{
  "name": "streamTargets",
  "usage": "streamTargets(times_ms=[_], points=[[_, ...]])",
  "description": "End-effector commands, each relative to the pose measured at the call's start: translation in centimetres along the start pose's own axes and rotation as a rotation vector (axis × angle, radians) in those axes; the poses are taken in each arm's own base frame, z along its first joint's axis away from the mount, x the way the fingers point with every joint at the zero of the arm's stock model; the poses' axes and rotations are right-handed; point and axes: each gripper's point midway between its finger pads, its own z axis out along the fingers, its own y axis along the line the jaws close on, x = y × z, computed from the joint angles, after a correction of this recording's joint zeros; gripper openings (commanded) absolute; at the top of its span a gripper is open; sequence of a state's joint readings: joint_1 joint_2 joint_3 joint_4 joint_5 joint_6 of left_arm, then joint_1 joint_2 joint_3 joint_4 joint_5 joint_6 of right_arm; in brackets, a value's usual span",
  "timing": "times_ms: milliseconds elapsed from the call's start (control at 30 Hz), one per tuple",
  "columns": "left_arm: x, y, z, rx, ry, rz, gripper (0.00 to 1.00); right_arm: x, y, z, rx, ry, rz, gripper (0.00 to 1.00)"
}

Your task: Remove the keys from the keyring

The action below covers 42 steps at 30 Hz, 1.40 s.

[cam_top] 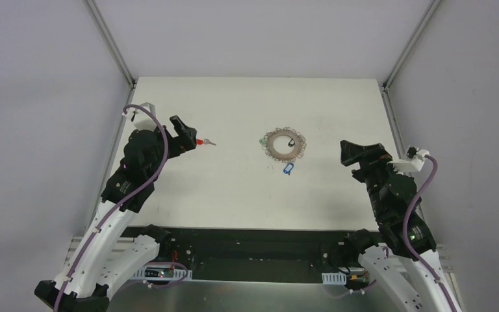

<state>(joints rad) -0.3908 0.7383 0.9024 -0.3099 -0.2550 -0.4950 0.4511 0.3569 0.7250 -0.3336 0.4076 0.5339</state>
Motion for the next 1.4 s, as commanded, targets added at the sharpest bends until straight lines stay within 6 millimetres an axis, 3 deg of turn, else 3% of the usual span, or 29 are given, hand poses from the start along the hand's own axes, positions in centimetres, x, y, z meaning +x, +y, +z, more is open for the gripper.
streamTargets(times_ms=[0, 133, 300, 533, 800, 1067, 1167, 1367], points=[[-1.5, -0.1, 0.1, -0.007, -0.057, -0.034, 0.99, -0.8, 0.1, 0.7, 0.014, -0.043, 0.000, 0.99], [-0.5, -1.1, 0.4, 0.054, -0.004, 0.023, 0.99, -0.5, -0.7, 1.4, 0.050, -0.056, 0.003, 0.99], [1.3, -2.8, 1.0, 0.145, 0.089, 0.063, 0.99, 1.4, -0.1, 3.0, 0.060, 0.037, -0.052, 0.99], [4.6, -5.6, 1.4, 0.322, 0.260, 0.114, 0.99, 6.5, 0.7, 6.3, 0.105, 0.313, -0.184, 0.99], [5.7, -6.5, 1.4, 0.369, 0.322, 0.094, 0.99, 10.6, -1.2, 11.7, 0.256, 0.478, -0.360, 0.85], [5.9, -6.5, 1.3, 0.379, 0.331, 0.105, 0.99, 14.7, -5.0, 19.0, 0.414, 0.617, -0.547, 0.54], [6.0, -6.6, 1.3, 0.385, 0.336, 0.104, 0.99, 16.0, -5.9, 21.1, 0.422, 0.662, -0.569, 0.53], [6.3, -6.8, 1.4, 0.395, 0.355, 0.095, 0.99, 18.0, -7.7, 23.8, 0.443, 0.749, -0.597, 0.62]])
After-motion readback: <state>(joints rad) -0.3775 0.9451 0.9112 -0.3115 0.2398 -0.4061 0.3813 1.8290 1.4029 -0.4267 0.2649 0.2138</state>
